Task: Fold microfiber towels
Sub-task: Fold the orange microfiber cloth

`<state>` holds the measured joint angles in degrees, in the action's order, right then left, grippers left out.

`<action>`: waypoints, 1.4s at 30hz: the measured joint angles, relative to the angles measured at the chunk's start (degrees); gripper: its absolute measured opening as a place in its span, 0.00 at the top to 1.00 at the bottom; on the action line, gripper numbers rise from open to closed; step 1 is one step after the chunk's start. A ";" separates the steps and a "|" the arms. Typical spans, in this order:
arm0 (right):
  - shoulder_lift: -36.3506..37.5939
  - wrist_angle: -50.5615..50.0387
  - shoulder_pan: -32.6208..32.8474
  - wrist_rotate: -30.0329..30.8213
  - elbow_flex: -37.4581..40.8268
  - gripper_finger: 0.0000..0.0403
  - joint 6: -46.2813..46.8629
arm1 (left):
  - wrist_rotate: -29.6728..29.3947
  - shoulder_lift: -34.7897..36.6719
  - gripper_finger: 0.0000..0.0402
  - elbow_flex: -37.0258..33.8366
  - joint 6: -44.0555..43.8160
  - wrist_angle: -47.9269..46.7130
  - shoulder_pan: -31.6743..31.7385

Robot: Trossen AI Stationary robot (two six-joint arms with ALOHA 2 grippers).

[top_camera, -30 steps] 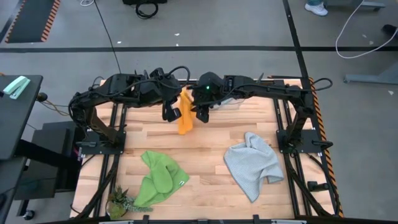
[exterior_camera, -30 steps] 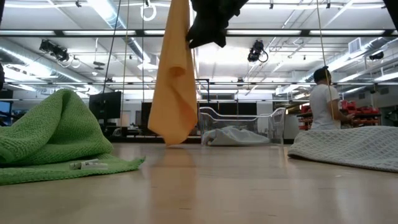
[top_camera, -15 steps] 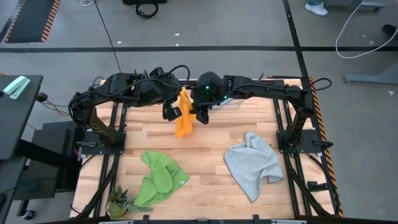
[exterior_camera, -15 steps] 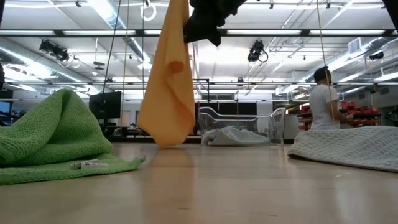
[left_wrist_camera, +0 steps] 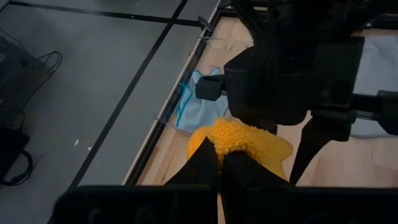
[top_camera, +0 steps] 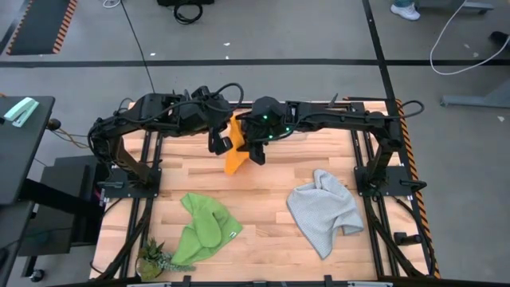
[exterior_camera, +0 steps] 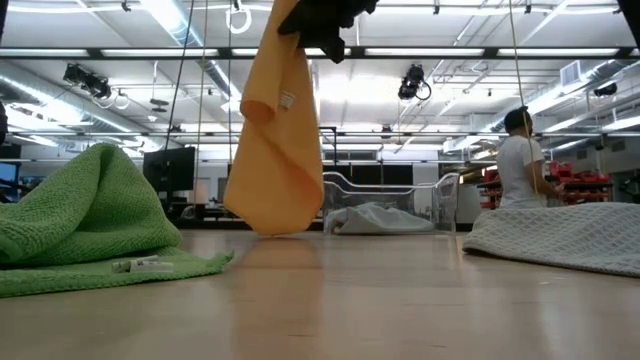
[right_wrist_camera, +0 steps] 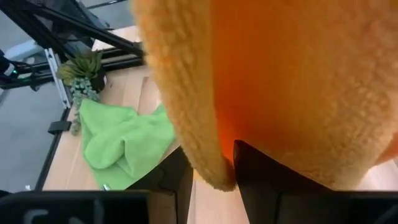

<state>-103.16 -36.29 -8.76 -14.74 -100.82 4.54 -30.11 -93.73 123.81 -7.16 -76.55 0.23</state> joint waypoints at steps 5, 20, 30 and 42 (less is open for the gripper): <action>-0.77 0.41 0.19 0.04 -0.01 0.70 -0.24 | -0.02 0.00 0.99 0.00 -0.11 0.05 0.00; -1.55 11.41 1.03 -0.15 8.91 0.70 2.61 | 0.00 0.00 0.99 0.00 -0.03 0.21 0.99; -1.50 15.75 1.03 1.09 9.86 0.74 3.43 | -0.02 0.00 0.99 0.00 -0.08 0.36 1.61; -1.31 18.61 1.39 4.02 13.75 0.98 7.54 | 0.11 0.00 0.99 -0.03 -0.06 1.02 1.60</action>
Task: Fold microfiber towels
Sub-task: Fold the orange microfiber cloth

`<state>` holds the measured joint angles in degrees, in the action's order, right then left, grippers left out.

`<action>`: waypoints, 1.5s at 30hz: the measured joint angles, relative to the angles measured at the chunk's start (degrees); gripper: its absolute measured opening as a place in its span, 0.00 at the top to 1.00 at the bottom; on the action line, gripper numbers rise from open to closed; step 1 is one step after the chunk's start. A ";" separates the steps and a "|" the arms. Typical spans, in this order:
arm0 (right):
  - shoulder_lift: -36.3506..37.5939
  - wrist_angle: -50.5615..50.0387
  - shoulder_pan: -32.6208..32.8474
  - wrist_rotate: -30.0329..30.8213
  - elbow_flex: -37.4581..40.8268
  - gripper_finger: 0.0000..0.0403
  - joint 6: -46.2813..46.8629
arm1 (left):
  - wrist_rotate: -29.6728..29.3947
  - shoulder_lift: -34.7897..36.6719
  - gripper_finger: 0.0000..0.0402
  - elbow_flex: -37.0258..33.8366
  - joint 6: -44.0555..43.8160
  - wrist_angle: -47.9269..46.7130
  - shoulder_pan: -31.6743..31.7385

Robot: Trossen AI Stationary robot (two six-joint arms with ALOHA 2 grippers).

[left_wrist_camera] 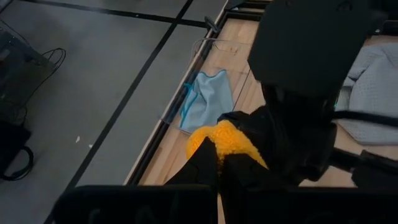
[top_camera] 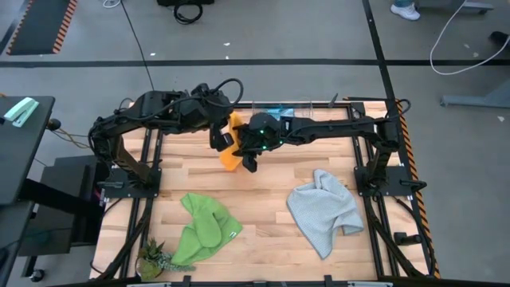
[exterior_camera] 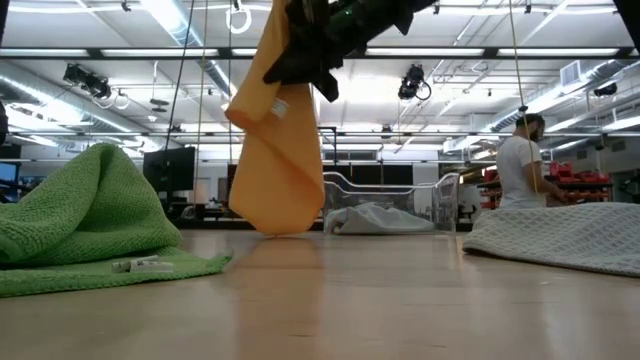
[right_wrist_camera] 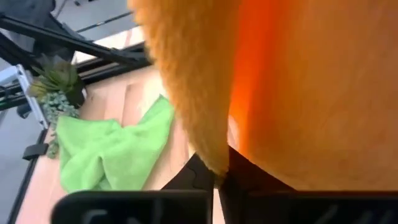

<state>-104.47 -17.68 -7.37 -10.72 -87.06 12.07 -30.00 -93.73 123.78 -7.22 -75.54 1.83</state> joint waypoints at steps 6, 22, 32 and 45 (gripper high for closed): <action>0.42 1.51 2.43 4.56 2.61 0.99 1.92 | 0.45 -0.12 0.99 -0.08 1.75 0.37 0.28; 8.64 -7.89 9.87 19.61 2.86 1.00 0.81 | 1.27 0.04 0.99 -0.01 6.34 2.07 1.52; 17.65 -28.45 13.44 26.91 2.84 1.00 7.86 | 3.56 -1.74 0.99 -0.33 6.83 3.24 3.49; 28.00 -54.48 12.18 26.81 1.10 1.00 16.11 | 5.00 -10.16 0.99 -0.56 11.43 6.03 3.75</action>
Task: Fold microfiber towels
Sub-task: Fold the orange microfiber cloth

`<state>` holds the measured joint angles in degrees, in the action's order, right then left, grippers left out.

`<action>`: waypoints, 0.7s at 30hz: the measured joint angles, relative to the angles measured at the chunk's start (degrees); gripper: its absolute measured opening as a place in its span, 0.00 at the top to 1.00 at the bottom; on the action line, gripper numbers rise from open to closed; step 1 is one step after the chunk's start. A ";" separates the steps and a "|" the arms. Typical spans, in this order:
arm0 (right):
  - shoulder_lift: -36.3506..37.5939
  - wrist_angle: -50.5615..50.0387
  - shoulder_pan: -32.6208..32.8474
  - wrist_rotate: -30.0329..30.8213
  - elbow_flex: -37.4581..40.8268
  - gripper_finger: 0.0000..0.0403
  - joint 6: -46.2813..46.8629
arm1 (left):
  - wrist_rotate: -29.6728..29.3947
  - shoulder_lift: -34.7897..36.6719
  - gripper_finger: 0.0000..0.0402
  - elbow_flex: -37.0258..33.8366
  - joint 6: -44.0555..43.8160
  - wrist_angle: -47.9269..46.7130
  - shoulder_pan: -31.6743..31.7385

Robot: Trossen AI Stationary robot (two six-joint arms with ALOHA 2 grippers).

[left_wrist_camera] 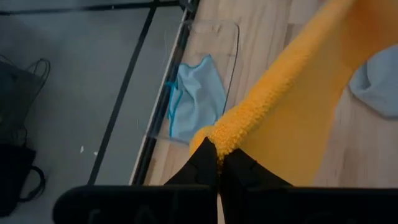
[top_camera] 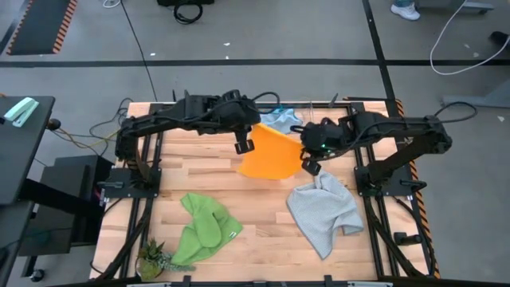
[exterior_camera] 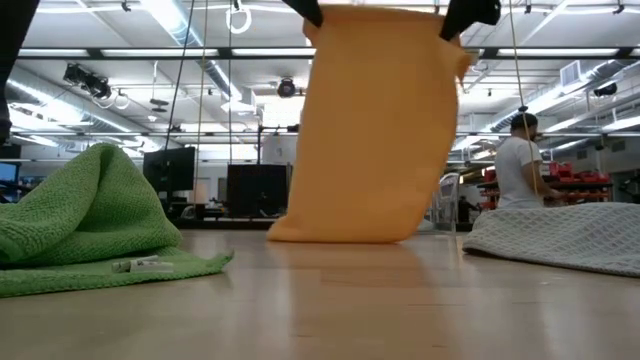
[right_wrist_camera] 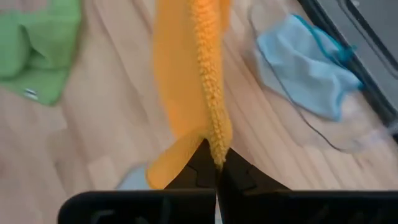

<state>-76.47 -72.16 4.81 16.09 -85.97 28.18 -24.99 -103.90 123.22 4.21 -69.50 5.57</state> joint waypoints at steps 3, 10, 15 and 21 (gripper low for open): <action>-0.35 -2.11 -1.86 0.36 -2.87 1.00 -2.48 | -0.24 0.25 0.99 0.28 -0.04 1.14 0.43; -2.36 -6.03 -10.30 2.16 -12.74 1.00 -12.05 | -1.75 1.27 0.99 2.95 -0.51 1.39 2.15; -5.18 -7.38 -17.03 2.16 -22.39 1.00 -19.40 | -3.33 1.27 0.99 8.07 -0.48 0.92 3.35; -12.00 -13.58 -20.90 2.06 -34.78 1.00 -26.99 | -3.28 1.25 0.99 11.51 -0.50 -0.44 5.50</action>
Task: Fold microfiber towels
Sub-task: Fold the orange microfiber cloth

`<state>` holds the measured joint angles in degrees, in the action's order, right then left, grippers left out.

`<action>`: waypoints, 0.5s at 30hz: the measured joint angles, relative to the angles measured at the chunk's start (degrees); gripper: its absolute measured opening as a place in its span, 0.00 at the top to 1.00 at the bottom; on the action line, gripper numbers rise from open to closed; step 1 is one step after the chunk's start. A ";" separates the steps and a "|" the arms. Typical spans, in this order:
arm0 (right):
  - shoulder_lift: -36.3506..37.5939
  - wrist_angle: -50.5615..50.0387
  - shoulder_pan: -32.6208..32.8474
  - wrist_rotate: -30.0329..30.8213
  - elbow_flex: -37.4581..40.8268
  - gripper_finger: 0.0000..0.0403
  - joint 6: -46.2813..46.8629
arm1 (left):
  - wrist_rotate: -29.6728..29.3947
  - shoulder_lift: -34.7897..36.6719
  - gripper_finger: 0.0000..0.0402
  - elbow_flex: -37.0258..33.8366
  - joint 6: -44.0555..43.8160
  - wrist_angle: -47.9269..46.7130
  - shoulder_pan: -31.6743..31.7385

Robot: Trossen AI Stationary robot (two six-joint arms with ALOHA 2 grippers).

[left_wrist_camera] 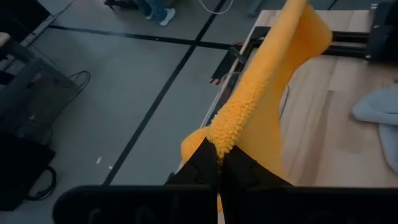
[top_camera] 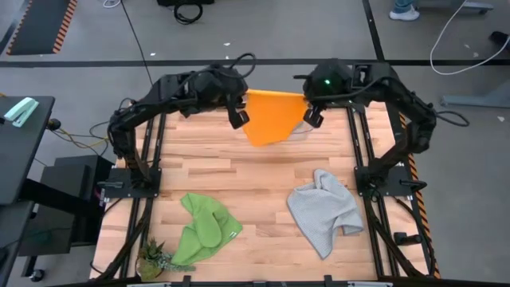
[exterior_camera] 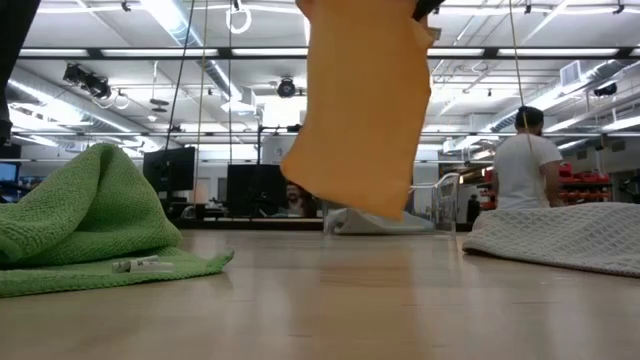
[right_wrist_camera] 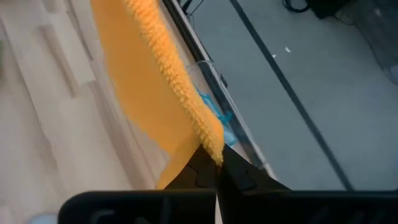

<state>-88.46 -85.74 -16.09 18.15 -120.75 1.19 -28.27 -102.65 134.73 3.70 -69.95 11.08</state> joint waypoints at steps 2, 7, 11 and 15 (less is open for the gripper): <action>-2.54 -2.23 -0.35 0.02 -3.48 1.00 -2.34 | -0.03 0.02 0.99 0.11 0.00 -0.76 0.60; -7.16 -4.02 -0.77 -0.08 -7.32 1.00 -4.38 | 0.01 -0.11 0.99 -0.42 -3.34 -6.70 1.81; -7.59 -3.80 0.35 -0.35 -6.39 1.00 -3.94 | 0.43 -0.22 0.99 -1.13 -6.63 -12.17 1.15; -7.41 -4.03 2.81 -1.99 -4.68 1.00 -1.57 | 0.93 -0.15 0.99 -2.04 -9.73 -15.85 -0.53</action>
<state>-95.87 -89.77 -13.28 16.17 -125.43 -0.38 -27.34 -102.80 132.69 -6.03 -85.79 10.55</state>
